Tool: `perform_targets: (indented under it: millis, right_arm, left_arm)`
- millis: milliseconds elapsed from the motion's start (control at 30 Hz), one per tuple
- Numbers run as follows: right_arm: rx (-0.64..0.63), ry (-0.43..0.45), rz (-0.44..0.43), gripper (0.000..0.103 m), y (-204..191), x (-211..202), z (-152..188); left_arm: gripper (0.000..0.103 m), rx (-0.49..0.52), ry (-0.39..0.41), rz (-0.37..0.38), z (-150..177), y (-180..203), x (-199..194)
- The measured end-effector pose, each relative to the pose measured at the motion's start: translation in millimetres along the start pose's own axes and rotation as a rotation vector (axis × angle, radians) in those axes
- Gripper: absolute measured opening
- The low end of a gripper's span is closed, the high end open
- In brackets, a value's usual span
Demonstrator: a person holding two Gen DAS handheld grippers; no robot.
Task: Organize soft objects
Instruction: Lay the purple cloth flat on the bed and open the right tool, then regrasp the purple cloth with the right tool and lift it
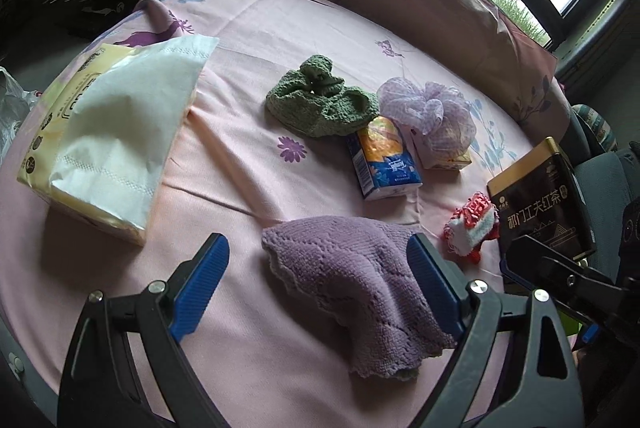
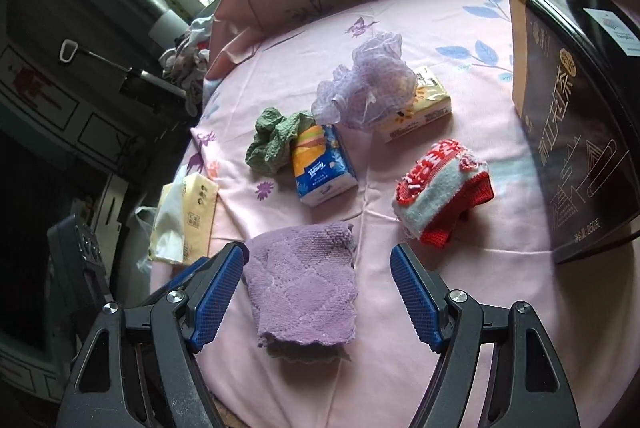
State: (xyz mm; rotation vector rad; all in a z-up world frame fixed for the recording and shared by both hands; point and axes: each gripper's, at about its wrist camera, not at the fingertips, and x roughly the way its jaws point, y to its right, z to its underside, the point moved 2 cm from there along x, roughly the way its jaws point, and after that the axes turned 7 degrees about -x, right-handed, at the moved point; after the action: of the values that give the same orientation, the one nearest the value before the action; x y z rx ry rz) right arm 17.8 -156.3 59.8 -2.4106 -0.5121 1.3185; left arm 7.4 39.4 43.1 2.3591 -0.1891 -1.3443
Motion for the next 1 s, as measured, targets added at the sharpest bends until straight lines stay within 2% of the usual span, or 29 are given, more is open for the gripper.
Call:
perform_targets:
  millis: [200,300,367,500,633,733,767,800,867,1000]
  right_arm:
    - [0.041,-0.028,-0.058,0.077,0.8,14.1,1.0]
    - [0.048,-0.051,-0.079,0.077,0.2,23.3,2.2]
    - [0.057,-0.076,-0.092,0.077,1.0,31.5,3.3]
    - [0.075,-0.131,-0.088,0.077,5.0,49.9,7.1]
    - [0.082,-0.178,-0.084,0.077,8.0,67.1,11.4]
    - [0.088,-0.198,-0.129,0.07,4.9,74.8,14.4]
    - [0.087,-0.192,-0.15,0.058,2.4,74.5,14.8]
    - [0.088,-0.212,-0.204,0.055,-1.2,77.2,16.3]
    - [0.098,-0.221,-0.221,0.054,-4.1,80.5,18.5]
    - [0.062,-0.184,-0.21,0.053,-12.4,71.8,17.2]
  left_arm:
    - [0.089,0.079,-0.071,0.027,11.3,17.1,10.6]
    - [0.086,0.109,-0.105,0.038,16.9,24.1,17.2]
    - [0.078,0.135,-0.124,0.028,21.0,27.9,22.8]
    - [0.071,0.164,-0.161,-0.002,27.3,31.7,34.5]
    - [0.062,0.168,-0.161,-0.016,27.7,32.3,39.1]
    - [0.048,0.157,-0.165,0.002,26.7,31.1,39.6]
    - [0.041,0.159,-0.165,0.004,26.5,31.1,39.4]
    - [0.037,0.159,-0.162,0.003,26.1,31.1,38.5]
    - [0.029,0.177,-0.152,-0.001,26.5,32.8,35.7]
    - [0.026,0.199,-0.098,0.004,26.9,39.4,26.5]
